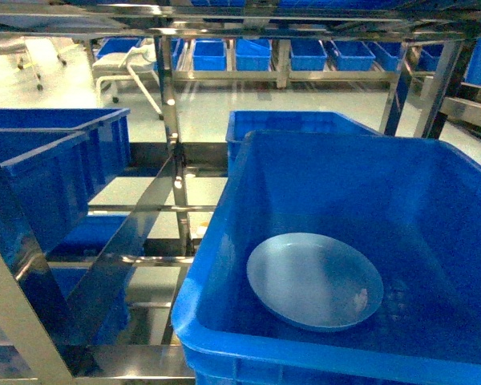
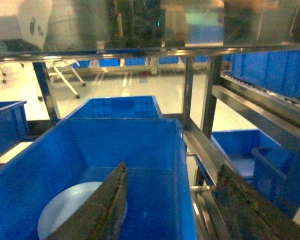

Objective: Place blue tray on left shelf second layer neatly

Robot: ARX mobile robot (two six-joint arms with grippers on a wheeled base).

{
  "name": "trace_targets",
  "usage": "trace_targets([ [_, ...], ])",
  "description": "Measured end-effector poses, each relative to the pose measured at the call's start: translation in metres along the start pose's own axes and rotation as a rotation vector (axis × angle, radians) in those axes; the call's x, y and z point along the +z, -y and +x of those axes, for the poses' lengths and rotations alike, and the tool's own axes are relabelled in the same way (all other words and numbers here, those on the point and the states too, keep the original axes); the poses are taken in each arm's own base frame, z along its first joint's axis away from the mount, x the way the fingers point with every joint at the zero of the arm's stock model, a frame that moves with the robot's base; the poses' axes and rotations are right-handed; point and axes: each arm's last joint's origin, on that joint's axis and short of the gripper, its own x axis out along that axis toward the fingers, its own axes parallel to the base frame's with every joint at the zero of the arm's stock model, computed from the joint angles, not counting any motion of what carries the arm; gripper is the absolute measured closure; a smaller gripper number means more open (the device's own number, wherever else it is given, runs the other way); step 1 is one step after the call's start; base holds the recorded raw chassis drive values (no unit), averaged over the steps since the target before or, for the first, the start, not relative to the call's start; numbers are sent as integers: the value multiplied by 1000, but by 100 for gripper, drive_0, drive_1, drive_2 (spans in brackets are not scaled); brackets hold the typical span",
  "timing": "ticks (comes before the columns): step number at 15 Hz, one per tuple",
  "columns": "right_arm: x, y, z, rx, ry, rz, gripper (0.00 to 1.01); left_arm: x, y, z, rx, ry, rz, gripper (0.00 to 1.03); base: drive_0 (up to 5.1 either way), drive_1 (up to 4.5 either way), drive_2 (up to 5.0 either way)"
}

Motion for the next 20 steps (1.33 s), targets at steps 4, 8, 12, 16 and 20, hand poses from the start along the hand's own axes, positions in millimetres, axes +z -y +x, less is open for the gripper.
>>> trace_targets([
  [4,-3,2,-2,8,10,-14,59,0,0,0,0,0,0,5,0,0,0],
  [8,-10,5,-4,15,3,-22,72,0,0,0,0,0,0,5,0,0,0],
  [12,-18,9,-5,11,-12,-32,86,0,0,0,0,0,0,5,0,0,0],
  [16,-22,11,-7,10,-8,-39,100,0,0,0,0,0,0,5,0,0,0],
  [20,-23,17,-8,23,-3,-40,99,0,0,0,0,0,0,5,0,0,0],
])
